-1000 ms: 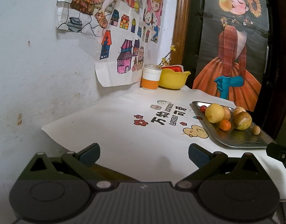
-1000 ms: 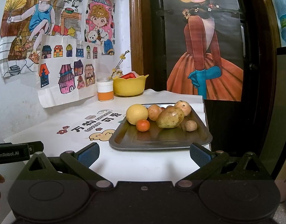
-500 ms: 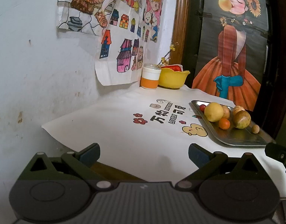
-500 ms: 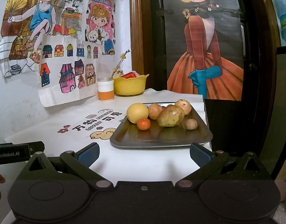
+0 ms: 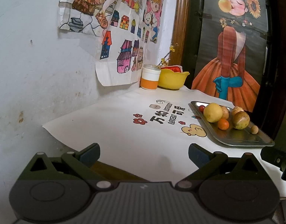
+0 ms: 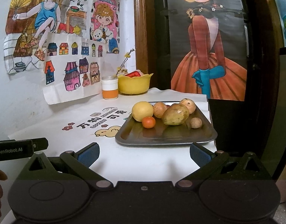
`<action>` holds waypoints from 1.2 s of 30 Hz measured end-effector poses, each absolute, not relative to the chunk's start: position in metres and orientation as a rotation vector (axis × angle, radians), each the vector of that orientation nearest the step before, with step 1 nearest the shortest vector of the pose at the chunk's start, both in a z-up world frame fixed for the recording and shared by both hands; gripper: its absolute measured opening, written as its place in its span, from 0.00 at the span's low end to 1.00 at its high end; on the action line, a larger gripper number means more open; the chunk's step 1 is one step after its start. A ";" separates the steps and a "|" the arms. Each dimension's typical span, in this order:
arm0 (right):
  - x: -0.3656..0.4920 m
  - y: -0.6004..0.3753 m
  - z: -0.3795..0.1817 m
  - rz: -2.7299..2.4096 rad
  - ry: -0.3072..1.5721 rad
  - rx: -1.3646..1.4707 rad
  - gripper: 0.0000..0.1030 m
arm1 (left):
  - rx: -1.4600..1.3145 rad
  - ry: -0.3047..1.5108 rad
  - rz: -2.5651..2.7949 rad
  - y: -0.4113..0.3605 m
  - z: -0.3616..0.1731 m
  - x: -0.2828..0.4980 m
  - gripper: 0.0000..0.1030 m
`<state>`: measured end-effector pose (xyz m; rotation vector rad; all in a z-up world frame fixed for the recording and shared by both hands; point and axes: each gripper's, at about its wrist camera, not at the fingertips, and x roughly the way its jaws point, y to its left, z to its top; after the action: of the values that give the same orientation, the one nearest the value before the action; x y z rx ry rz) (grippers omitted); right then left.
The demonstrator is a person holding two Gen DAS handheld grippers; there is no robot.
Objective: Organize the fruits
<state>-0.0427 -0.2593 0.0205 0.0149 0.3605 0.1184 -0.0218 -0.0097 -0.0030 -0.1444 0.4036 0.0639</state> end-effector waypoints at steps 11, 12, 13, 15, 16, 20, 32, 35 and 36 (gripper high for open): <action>-0.043 -0.259 0.021 0.119 0.359 0.015 0.99 | -0.147 0.405 0.064 -0.009 -0.003 -0.023 1.00; -0.043 -0.259 0.021 0.119 0.360 0.015 1.00 | -0.147 0.405 0.064 -0.008 -0.003 -0.024 1.00; -0.043 -0.259 0.020 0.119 0.360 0.015 1.00 | -0.147 0.407 0.065 -0.008 -0.003 -0.024 1.00; -0.043 -0.259 0.020 0.119 0.361 0.015 1.00 | -0.149 0.408 0.064 -0.008 -0.003 -0.024 1.00; -0.043 -0.259 0.020 0.119 0.362 0.015 1.00 | -0.149 0.409 0.064 -0.008 -0.003 -0.024 1.00; -0.043 -0.258 0.020 0.120 0.362 0.015 1.00 | -0.147 0.410 0.065 -0.008 -0.004 -0.025 1.00; -0.043 -0.258 0.020 0.120 0.362 0.014 1.00 | -0.149 0.427 0.048 -0.008 -0.006 -0.023 1.00; -0.044 -0.257 0.019 0.120 0.362 0.014 0.99 | -0.145 0.431 0.059 -0.009 -0.005 -0.023 1.00; -0.043 -0.258 0.020 0.120 0.362 0.014 1.00 | -0.145 0.433 0.062 -0.009 -0.005 -0.023 1.00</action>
<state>-0.0435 -0.2575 0.0196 0.0139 0.3619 0.1198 -0.0226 -0.0088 -0.0051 -0.1446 0.4329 0.0617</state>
